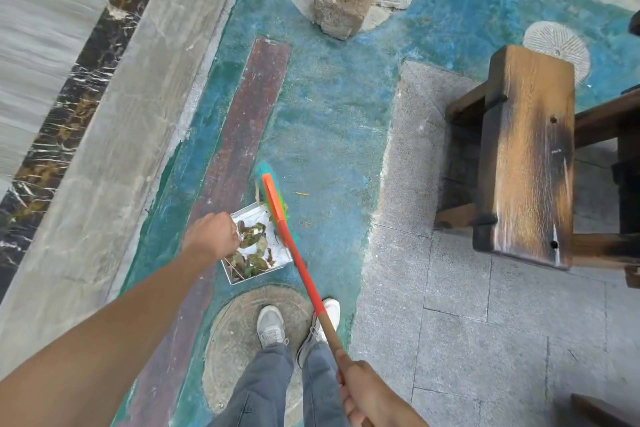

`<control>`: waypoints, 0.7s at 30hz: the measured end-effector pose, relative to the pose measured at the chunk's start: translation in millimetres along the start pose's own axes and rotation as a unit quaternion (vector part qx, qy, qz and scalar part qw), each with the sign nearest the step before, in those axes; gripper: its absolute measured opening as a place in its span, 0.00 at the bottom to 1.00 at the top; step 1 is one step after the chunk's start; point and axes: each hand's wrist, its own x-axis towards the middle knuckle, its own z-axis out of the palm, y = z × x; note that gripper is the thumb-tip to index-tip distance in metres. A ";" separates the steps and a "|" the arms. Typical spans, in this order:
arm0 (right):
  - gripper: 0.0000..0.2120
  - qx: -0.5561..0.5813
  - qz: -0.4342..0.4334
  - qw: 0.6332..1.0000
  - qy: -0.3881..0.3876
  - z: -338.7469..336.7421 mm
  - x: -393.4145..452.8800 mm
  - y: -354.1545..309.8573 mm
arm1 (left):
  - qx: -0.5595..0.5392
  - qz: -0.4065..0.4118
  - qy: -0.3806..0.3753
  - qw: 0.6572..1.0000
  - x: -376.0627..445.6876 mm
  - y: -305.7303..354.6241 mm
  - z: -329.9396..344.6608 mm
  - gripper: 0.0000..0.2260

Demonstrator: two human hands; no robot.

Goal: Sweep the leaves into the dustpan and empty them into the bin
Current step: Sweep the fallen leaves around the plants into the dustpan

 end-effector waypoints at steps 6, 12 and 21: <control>0.22 0.015 -0.019 1.000 0.003 -31.7 -8.5 -12.4 | -0.005 0.034 -0.016 0.999 -10.9 -15.7 -8.8 0.17; 0.25 -0.186 -0.155 0.955 0.169 -41.3 12.5 -62.4 | -0.004 0.035 -0.003 0.999 -32.3 -29.4 4.5 0.17; 0.27 -0.159 -0.083 0.981 0.070 15.3 37.7 -71.7 | -0.036 -0.009 0.018 0.999 -12.2 -37.3 9.3 0.13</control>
